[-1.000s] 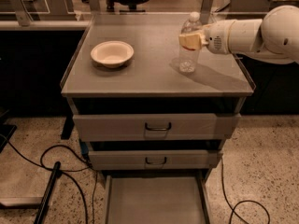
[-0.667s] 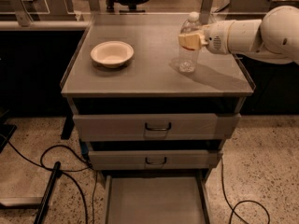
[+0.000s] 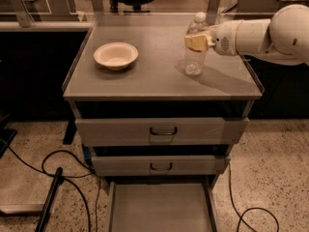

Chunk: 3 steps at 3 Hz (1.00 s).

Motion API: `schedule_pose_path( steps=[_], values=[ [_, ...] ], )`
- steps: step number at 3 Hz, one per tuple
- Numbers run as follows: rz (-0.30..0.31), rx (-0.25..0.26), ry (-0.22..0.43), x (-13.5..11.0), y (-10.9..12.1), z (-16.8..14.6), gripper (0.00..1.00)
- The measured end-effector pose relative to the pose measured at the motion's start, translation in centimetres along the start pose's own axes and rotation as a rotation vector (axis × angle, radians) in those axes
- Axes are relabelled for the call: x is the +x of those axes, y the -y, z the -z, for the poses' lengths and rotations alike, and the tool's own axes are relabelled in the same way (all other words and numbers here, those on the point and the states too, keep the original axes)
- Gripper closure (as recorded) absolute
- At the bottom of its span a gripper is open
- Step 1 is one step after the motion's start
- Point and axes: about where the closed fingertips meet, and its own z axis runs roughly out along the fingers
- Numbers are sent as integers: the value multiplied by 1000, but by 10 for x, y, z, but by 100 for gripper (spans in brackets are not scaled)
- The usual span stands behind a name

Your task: Pick water bottle from bottom drawer and place on counter

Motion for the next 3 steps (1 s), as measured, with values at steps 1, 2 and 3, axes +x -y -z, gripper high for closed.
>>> schedule_pose_path(
  steps=[1, 2, 3],
  values=[
    [0, 0, 0, 0, 0, 0, 37],
    [0, 0, 0, 0, 0, 0, 13],
    [0, 0, 0, 0, 0, 0, 0]
  ],
)
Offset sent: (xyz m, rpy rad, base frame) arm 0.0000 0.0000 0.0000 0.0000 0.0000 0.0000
